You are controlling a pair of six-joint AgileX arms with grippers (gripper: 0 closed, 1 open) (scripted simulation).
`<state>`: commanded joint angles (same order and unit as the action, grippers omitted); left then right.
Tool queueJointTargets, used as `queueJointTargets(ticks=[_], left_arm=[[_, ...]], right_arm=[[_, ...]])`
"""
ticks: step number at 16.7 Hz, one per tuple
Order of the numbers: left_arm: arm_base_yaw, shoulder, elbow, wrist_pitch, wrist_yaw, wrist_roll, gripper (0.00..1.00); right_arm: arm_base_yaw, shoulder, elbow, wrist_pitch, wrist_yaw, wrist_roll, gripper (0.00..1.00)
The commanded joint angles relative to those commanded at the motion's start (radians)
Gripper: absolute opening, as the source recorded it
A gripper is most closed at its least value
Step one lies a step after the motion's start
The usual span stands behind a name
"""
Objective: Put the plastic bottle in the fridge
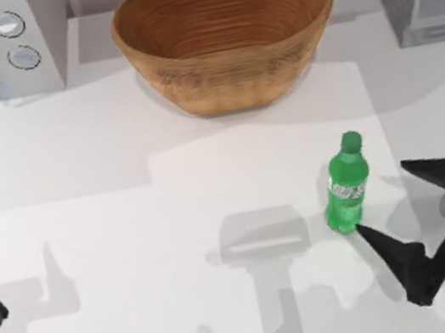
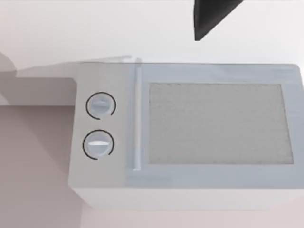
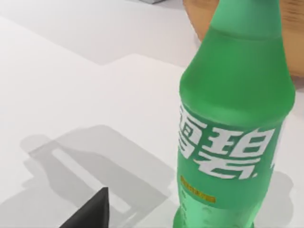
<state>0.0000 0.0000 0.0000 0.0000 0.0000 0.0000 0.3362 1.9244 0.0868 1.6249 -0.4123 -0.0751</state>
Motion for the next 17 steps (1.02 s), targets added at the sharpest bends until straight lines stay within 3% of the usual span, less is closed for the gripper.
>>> queueJointTargets(ticks=[6,17], left_arm=[[0.000,0.000,0.000,0.000,0.000,0.000,1.00],[0.000,0.000,0.000,0.000,0.000,0.000,1.00]], right_arm=[[0.004,0.005,0.012,-0.008,0.007,0.002,1.00],[0.107,0.121,0.221,-0.092,0.106,0.023,1.00]])
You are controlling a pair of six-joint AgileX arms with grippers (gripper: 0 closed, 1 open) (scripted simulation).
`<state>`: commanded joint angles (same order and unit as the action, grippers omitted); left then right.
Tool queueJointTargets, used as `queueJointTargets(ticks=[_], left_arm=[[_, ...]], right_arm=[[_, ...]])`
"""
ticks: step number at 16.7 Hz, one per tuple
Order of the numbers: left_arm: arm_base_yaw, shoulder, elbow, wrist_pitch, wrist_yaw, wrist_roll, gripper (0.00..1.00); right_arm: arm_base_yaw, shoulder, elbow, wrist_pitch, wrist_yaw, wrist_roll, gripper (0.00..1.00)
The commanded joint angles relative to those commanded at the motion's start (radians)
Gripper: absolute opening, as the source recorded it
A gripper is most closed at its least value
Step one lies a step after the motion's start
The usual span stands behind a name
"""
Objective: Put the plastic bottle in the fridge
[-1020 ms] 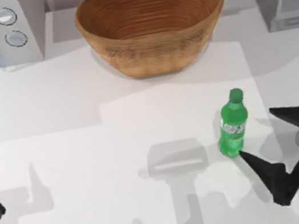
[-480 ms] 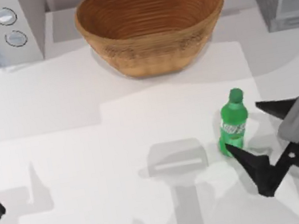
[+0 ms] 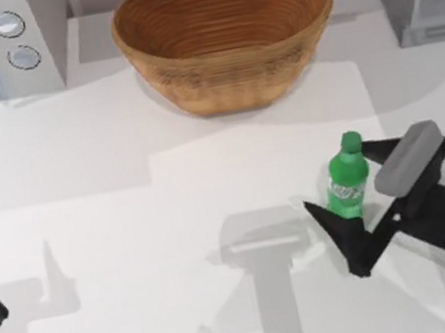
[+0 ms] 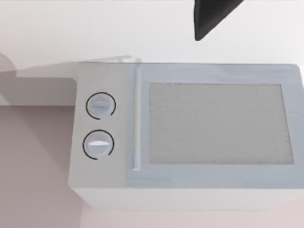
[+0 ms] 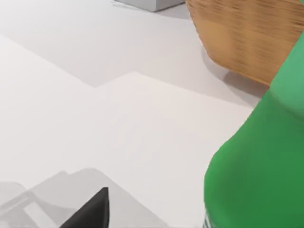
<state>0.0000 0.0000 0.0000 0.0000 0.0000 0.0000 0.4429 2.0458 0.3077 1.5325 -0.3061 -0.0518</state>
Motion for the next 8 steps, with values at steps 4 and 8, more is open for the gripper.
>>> queueJointTargets(ticks=[4,8], left_arm=[[0.000,0.000,0.000,0.000,0.000,0.000,1.00],[0.000,0.000,0.000,0.000,0.000,0.000,1.00]], right_arm=[[0.000,0.000,0.000,0.000,0.000,0.000,0.78],[0.000,0.000,0.000,0.000,0.000,0.000,0.48]])
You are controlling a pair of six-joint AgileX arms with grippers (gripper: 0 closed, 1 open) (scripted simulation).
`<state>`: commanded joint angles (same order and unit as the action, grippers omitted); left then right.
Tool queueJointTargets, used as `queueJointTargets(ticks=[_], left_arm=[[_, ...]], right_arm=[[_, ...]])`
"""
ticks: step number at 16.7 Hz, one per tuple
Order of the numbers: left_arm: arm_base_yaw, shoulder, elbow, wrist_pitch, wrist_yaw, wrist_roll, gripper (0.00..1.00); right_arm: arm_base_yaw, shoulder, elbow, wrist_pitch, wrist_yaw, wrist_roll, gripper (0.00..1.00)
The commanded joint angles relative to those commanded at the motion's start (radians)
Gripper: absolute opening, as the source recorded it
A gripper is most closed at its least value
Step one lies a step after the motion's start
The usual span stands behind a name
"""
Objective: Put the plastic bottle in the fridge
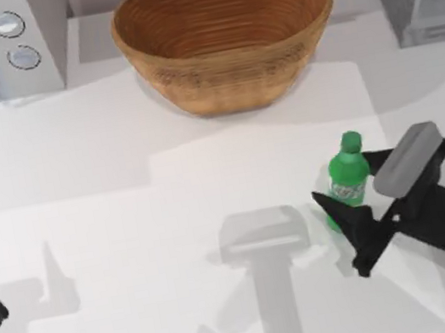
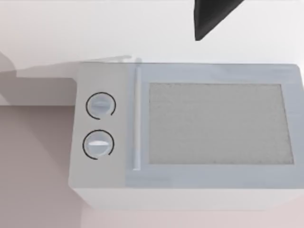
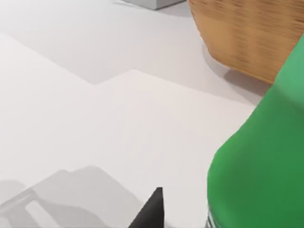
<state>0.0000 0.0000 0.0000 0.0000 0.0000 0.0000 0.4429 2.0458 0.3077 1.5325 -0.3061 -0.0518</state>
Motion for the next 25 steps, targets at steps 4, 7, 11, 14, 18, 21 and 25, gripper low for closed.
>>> queueJointTargets(ticks=[4,7,11,14,18,21,25], left_arm=[[0.000,0.000,0.000,0.000,0.000,0.000,1.00],[0.000,0.000,0.000,0.000,0.000,0.000,1.00],[0.000,0.000,0.000,0.000,0.000,0.000,1.00],[0.000,0.000,0.000,0.000,0.000,0.000,1.00],[0.000,0.000,0.000,0.000,0.000,0.000,1.00],[0.000,0.000,0.000,0.000,0.000,0.000,1.00],[0.000,0.000,0.000,0.000,0.000,0.000,1.00]], right_arm=[[0.000,0.000,0.000,0.000,0.000,0.000,0.18],[0.000,0.000,0.000,0.000,0.000,0.000,0.01],[0.000,0.000,0.000,0.000,0.000,0.000,0.01],[0.000,0.000,0.000,0.000,0.000,0.000,0.01],[-0.041,-0.036,-0.011,-0.034,-0.029,-0.013,0.01],[-0.148,-0.142,-0.028,-0.143,-0.129,-0.045,0.01],[-0.345,-0.353,-0.044,-0.322,-0.331,-0.086,0.01]])
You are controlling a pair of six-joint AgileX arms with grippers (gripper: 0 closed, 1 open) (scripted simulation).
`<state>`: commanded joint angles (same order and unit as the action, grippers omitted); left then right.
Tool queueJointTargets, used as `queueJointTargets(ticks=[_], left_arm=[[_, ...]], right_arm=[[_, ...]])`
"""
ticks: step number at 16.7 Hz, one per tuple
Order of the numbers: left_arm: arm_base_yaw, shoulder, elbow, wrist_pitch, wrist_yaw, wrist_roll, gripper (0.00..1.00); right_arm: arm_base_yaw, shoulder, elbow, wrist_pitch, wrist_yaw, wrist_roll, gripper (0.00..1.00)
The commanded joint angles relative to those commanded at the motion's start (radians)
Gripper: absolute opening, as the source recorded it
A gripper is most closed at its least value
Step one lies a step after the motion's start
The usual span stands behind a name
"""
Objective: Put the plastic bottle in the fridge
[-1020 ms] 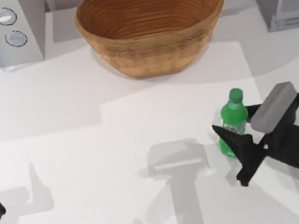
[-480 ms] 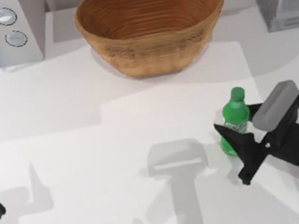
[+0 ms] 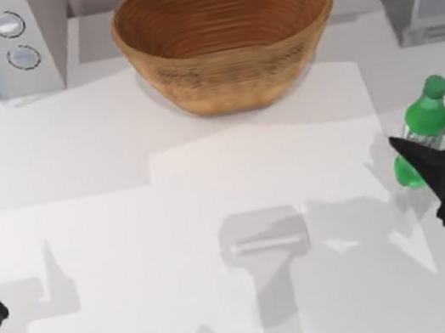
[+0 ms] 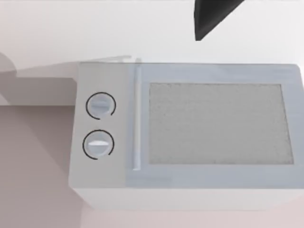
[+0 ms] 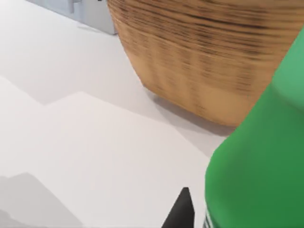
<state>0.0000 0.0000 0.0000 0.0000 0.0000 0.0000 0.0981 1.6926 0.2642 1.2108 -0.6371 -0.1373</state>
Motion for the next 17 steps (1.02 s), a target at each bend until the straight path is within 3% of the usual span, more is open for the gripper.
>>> queueJointTargets(ticks=[3,9,13,17], left_arm=[[0.000,0.000,0.000,0.000,0.000,0.000,1.00],[0.000,0.000,0.000,0.000,0.000,0.000,1.00],[0.000,0.000,0.000,0.000,0.000,0.000,1.00],[0.000,0.000,0.000,0.000,0.000,0.000,1.00]], right_arm=[[-0.089,-0.085,-0.018,-0.097,-0.097,-0.031,0.01],[-0.099,-0.095,-0.026,-0.113,-0.108,-0.031,0.01],[-0.092,-0.202,-0.043,-0.188,-0.065,-0.022,0.01],[-0.089,-0.467,-0.085,-0.363,0.048,0.005,0.01]])
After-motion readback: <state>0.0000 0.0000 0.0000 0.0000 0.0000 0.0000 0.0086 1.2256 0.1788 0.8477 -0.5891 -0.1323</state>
